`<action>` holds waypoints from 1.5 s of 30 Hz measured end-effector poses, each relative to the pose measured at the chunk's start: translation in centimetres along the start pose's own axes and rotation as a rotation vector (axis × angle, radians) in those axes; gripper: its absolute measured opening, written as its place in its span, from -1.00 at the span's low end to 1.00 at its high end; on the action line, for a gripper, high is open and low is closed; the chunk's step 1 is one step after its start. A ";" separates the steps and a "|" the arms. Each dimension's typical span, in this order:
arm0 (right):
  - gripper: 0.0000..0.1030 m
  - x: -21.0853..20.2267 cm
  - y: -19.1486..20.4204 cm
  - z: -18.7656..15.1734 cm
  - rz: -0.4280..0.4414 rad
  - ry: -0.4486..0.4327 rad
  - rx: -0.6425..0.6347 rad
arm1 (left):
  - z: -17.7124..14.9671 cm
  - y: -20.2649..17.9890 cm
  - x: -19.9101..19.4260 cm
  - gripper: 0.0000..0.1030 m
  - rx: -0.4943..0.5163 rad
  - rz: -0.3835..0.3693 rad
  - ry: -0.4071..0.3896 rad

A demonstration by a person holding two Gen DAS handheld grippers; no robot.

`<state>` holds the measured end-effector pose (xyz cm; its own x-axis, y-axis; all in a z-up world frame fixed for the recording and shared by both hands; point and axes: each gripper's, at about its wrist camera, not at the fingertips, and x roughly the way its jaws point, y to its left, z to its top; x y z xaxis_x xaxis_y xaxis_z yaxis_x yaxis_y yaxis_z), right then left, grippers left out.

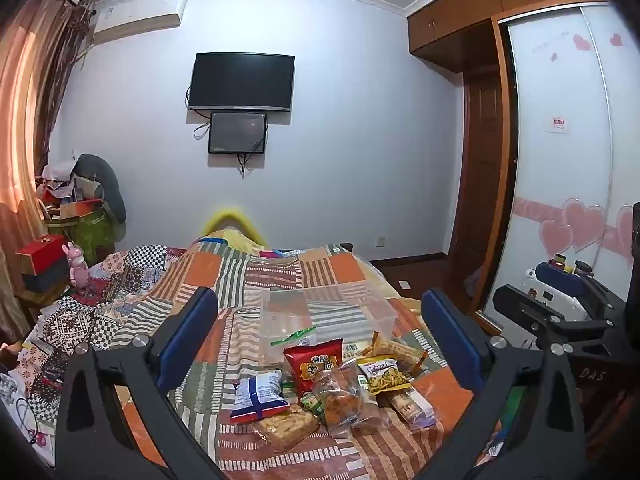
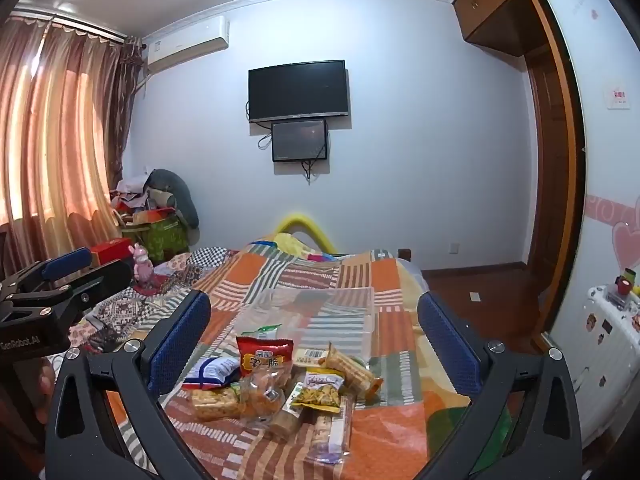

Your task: Organize snacks

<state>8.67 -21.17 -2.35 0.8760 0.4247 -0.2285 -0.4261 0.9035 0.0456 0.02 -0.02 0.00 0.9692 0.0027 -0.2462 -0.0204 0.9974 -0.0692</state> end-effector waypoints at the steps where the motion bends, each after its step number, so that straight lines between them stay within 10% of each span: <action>1: 1.00 0.0 0.0 0.0 0.000 -0.007 0.002 | 0.0 0.0 0.0 1.00 0.003 0.000 0.001; 45: 1.00 -0.3 0.4 0.1 -0.005 0.001 -0.004 | -0.2 0.1 -0.2 1.00 -0.002 0.003 -0.005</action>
<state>8.33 -20.94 -2.15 0.8780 0.4200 -0.2296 -0.4226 0.9054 0.0405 -0.26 0.03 -0.13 0.9704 0.0064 -0.2415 -0.0240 0.9972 -0.0702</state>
